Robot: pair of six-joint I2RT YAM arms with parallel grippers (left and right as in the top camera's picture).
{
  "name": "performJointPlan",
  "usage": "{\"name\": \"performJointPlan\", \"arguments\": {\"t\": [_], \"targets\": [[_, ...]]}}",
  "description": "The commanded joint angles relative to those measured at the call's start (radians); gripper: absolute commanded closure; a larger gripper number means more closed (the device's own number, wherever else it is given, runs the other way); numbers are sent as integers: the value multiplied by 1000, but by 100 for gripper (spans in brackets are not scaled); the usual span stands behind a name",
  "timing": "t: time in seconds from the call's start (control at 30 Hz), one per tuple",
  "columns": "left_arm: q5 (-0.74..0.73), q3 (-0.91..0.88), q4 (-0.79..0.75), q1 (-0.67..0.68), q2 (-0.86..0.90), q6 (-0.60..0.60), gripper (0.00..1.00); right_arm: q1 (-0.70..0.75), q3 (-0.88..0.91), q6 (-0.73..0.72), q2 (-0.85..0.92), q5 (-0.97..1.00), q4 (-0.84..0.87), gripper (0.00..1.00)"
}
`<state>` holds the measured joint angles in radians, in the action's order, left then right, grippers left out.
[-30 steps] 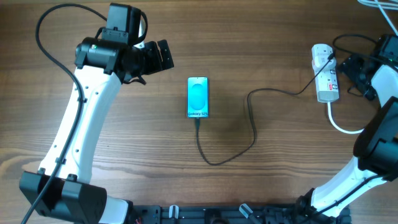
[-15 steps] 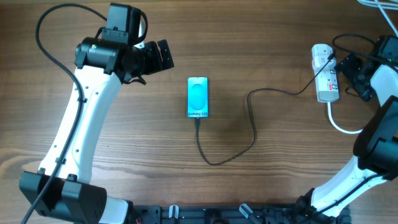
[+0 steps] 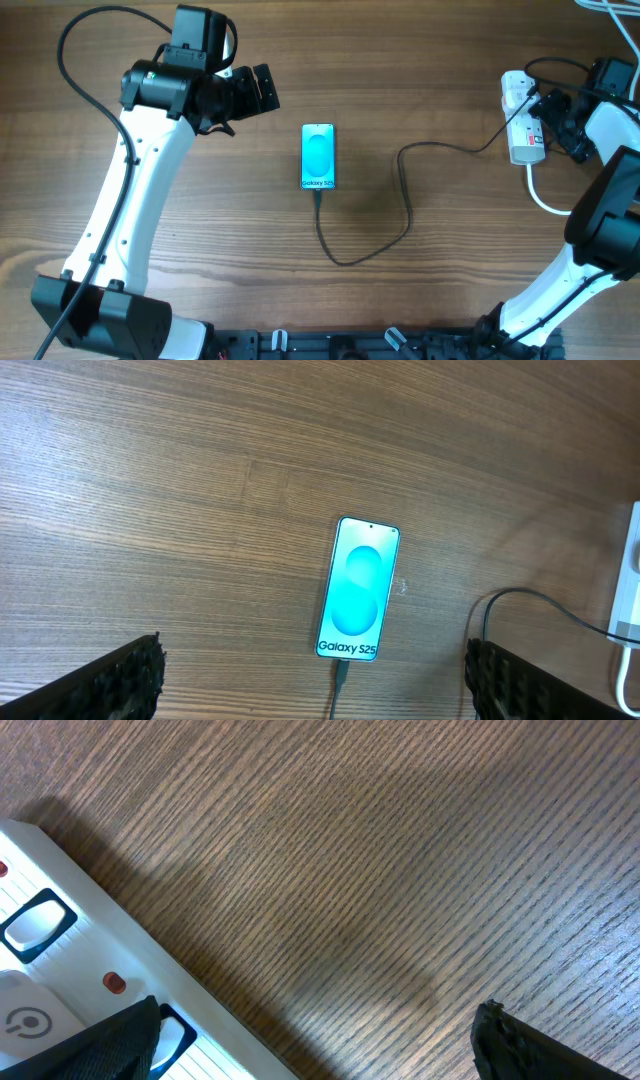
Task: Plug charger to phone and switch on socket
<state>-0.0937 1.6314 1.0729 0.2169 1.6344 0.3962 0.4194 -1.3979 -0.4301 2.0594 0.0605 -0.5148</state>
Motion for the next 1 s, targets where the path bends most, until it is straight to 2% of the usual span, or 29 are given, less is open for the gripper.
{"name": "performJointPlan", "arguments": {"t": [0.0, 0.23, 0.97], "targets": [[17, -2, -2, 3, 2, 8, 0, -10, -1, 6, 39, -9, -10, 0], [17, -2, -2, 3, 2, 8, 0, -10, -1, 44, 39, -89, -13, 0], [17, -2, -2, 3, 2, 8, 0, -24, -1, 64, 49, -97, -33, 0]]}}
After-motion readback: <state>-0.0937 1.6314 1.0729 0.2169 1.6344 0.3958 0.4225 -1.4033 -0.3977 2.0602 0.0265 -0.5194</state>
